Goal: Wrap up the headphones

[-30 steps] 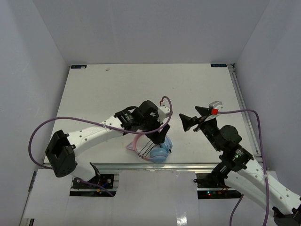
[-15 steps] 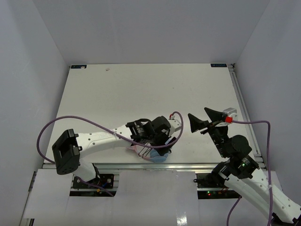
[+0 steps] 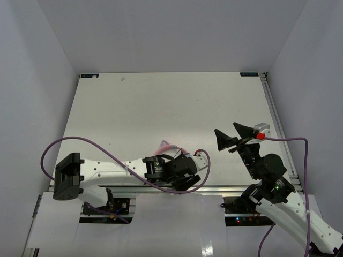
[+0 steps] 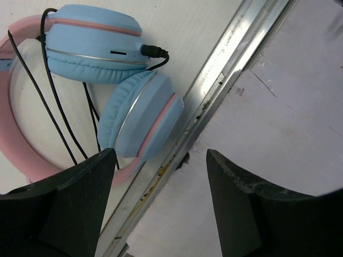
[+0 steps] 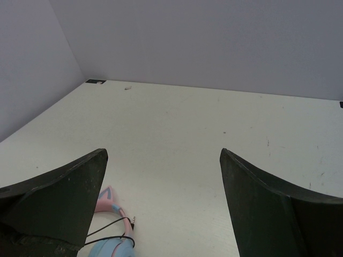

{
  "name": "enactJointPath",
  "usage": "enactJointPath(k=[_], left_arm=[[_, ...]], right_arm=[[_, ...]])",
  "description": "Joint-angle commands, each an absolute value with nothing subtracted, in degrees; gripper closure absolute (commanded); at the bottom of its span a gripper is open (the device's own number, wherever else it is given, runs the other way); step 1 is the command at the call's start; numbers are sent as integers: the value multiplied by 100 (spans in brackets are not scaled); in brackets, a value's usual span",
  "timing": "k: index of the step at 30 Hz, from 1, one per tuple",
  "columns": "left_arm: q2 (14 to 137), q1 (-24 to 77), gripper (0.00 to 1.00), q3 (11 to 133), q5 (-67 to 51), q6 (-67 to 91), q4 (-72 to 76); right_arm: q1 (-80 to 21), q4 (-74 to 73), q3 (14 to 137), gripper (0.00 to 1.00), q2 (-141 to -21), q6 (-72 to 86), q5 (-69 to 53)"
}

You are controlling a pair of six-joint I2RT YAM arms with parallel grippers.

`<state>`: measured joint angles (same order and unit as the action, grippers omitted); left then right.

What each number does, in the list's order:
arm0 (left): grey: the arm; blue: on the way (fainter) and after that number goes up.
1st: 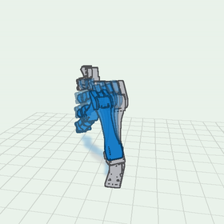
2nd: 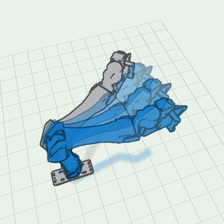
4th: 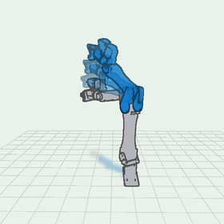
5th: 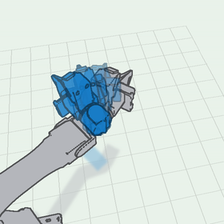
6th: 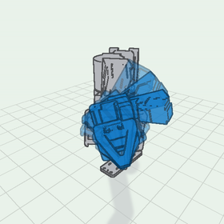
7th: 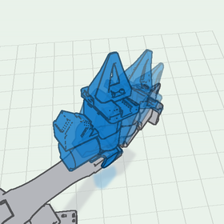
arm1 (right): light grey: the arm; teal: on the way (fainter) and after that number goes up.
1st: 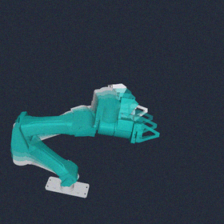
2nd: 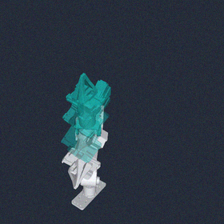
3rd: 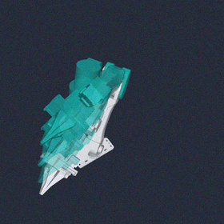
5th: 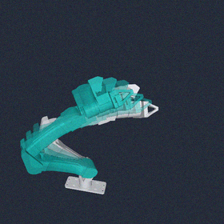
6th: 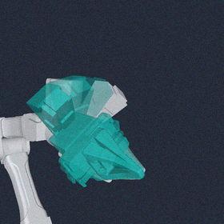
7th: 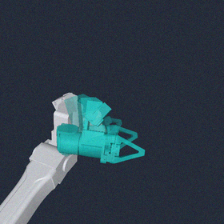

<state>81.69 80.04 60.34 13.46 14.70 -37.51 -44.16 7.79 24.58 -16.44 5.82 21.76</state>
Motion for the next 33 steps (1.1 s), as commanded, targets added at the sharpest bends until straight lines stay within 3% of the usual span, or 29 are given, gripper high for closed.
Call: enactJointPath(k=[1, 14, 22, 33], left_arm=[[8310, 7980, 20, 6012, 1714, 1237, -3497], [8855, 7923, 21, 6078, 2337, 1033, -3353], [8950, 7491, 27, 5930, 2189, 883, -3215], [9368, 5975, 32, 6369, 1906, 157, -3137]], right_arm=[[-4412, 1028, 2469, 8, -1546, 615, 2275], [-4412, 1028, 2448, 8, -1463, 615, 2272], [-4412, 1028, 2452, 8, -1433, 615, 2279], [-4412, 1028, 2448, 9, -1450, 615, 2285]])
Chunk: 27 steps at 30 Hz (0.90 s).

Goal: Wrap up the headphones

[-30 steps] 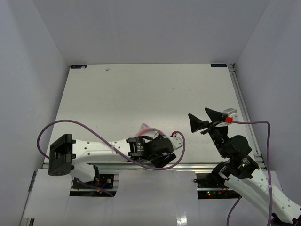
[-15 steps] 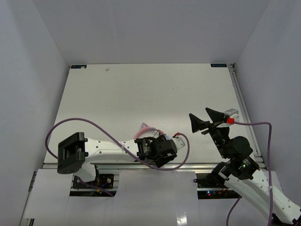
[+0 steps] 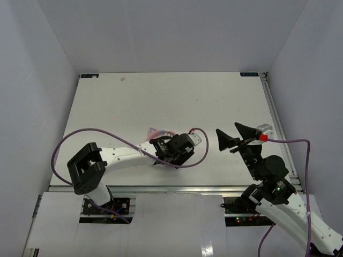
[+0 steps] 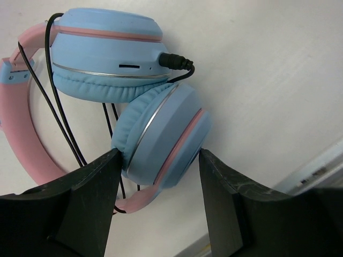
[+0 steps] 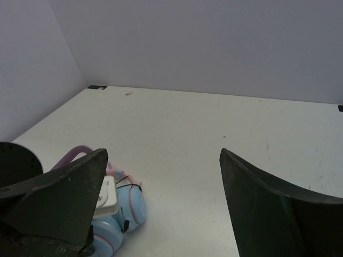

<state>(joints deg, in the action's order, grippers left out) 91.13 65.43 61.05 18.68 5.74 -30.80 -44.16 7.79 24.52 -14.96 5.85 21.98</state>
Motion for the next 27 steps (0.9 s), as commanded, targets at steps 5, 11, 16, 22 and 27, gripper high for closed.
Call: enactJointPath(k=[5, 11, 16, 22, 27], left_arm=[[9913, 5125, 33, 6779, 1814, -393, -2868], [10803, 4264, 40, 7531, 1726, -896, -2757], [11370, 3609, 38, 8367, 1864, -1369, -2717], [12485, 2698, 38, 9809, 1601, -1761, -2604], [13693, 2202, 38, 11075, 1494, -2092, -2702]], right_arm=[[-4412, 1030, 2441, 8, -1441, 626, 2287], [-4412, 1037, 2467, 9, -1450, 653, 2206], [-4412, 1037, 2435, 9, -1350, 689, 2194], [-4412, 998, 2445, 9, -1298, 746, 2078], [-4412, 994, 2451, 9, -1249, 802, 1972]])
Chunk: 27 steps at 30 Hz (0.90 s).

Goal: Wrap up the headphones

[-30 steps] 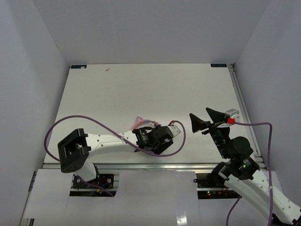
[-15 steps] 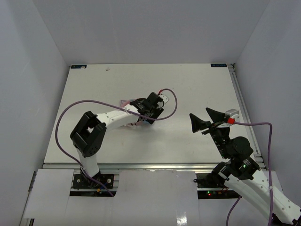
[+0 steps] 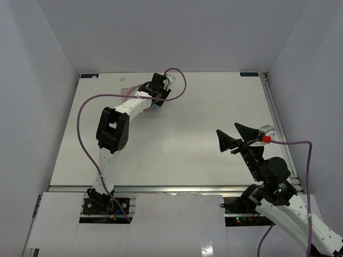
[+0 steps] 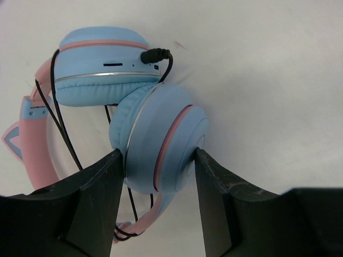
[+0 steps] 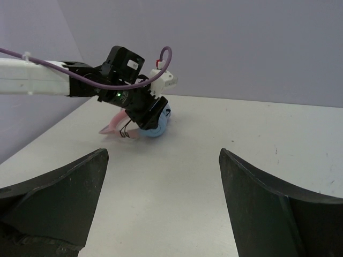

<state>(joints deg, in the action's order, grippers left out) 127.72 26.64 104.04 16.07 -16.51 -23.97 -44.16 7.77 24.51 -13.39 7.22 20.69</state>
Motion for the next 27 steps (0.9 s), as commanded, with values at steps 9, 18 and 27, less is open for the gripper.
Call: enactJointPath(k=[9, 18, 27], left_arm=[[14139, 915, 35, 12107, -43, -1463, -2506], [12813, 969, 2, 10935, -993, -977, -1828], [9853, 1696, 2, 9163, -718, 376, -1337]], right_arm=[[-4412, 956, 2491, 10, -1301, 831, 1892], [-4412, 960, 2399, 10, -1171, 835, 1937], [-4412, 1191, 2434, 6, -2216, 884, 1556]])
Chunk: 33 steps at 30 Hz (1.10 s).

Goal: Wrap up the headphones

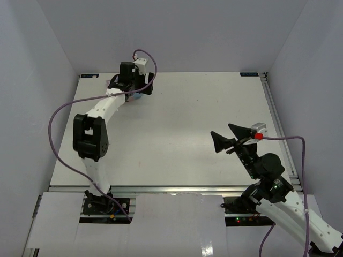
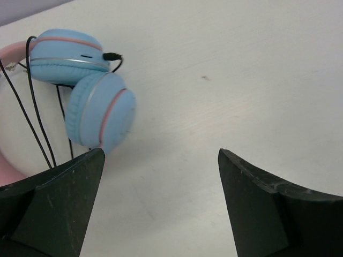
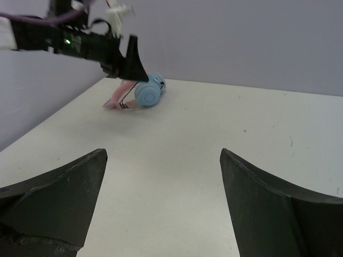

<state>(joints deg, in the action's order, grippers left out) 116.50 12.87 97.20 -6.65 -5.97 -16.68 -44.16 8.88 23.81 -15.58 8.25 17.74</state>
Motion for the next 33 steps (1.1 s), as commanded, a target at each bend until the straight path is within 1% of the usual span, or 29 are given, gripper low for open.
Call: enactJointPath(k=[1, 4, 5, 8, 10, 12, 17, 19, 21, 23, 27, 33], left_arm=[[9396, 1798, 2, 8863, -662, 645, -1285], [8208, 2121, 2, 7875, -380, 1314, -1212], [8180, 2221, 2, 7610, -374, 1457, -1183], [7011, 2586, 2, 6410, -175, 1914, -932], [6210, 2709, 2, 5699, -198, 2115, -617], [5751, 2871, 2, 5101, -147, 2210, -323], [5128, 3464, 2, 4368, -88, 2301, -150], [4965, 3645, 2, 4078, -76, 2317, -71], [4852, 3852, 2, 3800, 310, 2280, 131], [4760, 4018, 2, 3628, 321, 2220, 398], [4650, 4096, 2, 3376, 142, 2171, 815], [4263, 4127, 2, 2667, 85, 1991, 1533]], right_arm=[[-4412, 1152, 2483, 5, -2498, 908, 1534], [-4412, 942, 2708, 3, -3176, 1063, 1607], [-4412, 938, 2762, 3, -3299, 1084, 1593], [-4403, 780, 2913, 9, -3523, 1291, 1726], [-4403, 705, 2959, 10, -3527, 1401, 1785], [-4403, 653, 2978, 10, -3492, 1455, 1809], [-4403, 668, 2961, 10, -3618, 1502, 1872], [-4409, 662, 3015, 10, -3816, 1542, 1795], [-4403, 541, 3125, 10, -4130, 1644, 1788], [-4403, 337, 3368, 10, -4395, 1786, 1805], [-4403, 106, 3647, 10, -4841, 1969, 1619], [-4403, 167, 3625, 10, -5036, 2009, 1649]])
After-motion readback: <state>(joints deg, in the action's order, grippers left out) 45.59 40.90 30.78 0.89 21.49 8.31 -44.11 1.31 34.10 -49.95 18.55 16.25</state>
